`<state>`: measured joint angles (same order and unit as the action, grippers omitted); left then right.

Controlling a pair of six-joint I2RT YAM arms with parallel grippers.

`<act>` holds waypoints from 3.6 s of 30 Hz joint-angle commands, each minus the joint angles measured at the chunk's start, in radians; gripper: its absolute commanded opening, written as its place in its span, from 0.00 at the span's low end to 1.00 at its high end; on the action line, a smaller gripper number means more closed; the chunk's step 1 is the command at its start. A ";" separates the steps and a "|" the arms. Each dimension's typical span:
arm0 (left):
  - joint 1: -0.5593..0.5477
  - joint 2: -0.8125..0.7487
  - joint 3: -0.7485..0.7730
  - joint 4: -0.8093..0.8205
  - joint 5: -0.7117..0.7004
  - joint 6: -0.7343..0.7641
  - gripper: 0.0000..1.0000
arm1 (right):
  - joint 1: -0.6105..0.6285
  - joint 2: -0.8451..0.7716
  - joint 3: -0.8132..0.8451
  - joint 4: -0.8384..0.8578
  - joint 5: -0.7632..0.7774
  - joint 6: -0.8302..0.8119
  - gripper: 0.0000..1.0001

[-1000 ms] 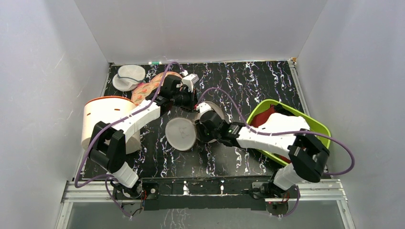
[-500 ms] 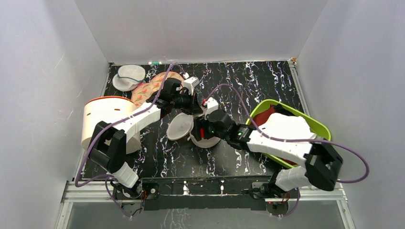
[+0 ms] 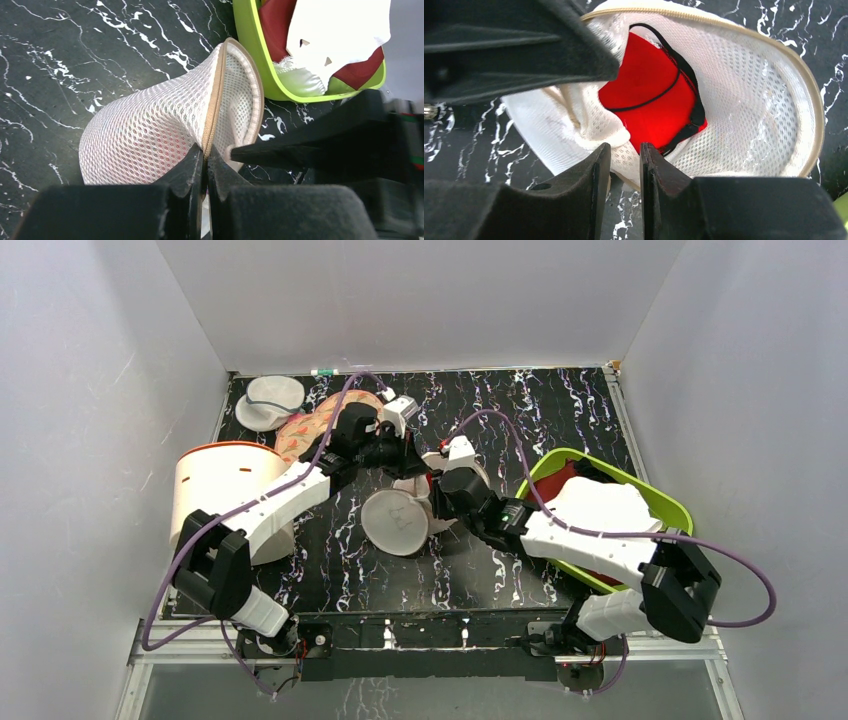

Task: Unzip the laundry bag and remove the bra
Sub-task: Pick up the bra from the laundry bag.

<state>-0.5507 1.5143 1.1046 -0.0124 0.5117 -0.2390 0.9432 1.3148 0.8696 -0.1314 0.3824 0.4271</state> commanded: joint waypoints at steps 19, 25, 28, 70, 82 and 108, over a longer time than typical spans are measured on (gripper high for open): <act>-0.037 -0.055 -0.020 0.030 -0.038 0.035 0.00 | -0.102 -0.006 -0.070 0.160 0.130 0.059 0.26; -0.043 -0.037 -0.011 0.019 -0.035 0.037 0.00 | -0.114 0.111 -0.077 0.270 0.168 0.056 0.21; -0.043 -0.029 -0.009 0.019 -0.033 0.035 0.00 | -0.115 0.167 -0.072 0.310 0.171 0.068 0.22; -0.043 0.027 0.033 -0.025 -0.027 0.012 0.00 | -0.165 0.474 -0.120 0.656 0.274 0.044 0.25; -0.043 0.051 0.034 -0.031 -0.034 0.007 0.00 | -0.165 0.532 -0.091 0.674 0.238 0.028 0.18; -0.043 0.016 0.057 -0.116 -0.241 0.059 0.00 | -0.181 0.045 -0.159 0.469 -0.247 -0.046 0.00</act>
<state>-0.5911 1.5784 1.1198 -0.1104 0.3096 -0.2104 0.7769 1.4517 0.6956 0.3611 0.2054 0.3912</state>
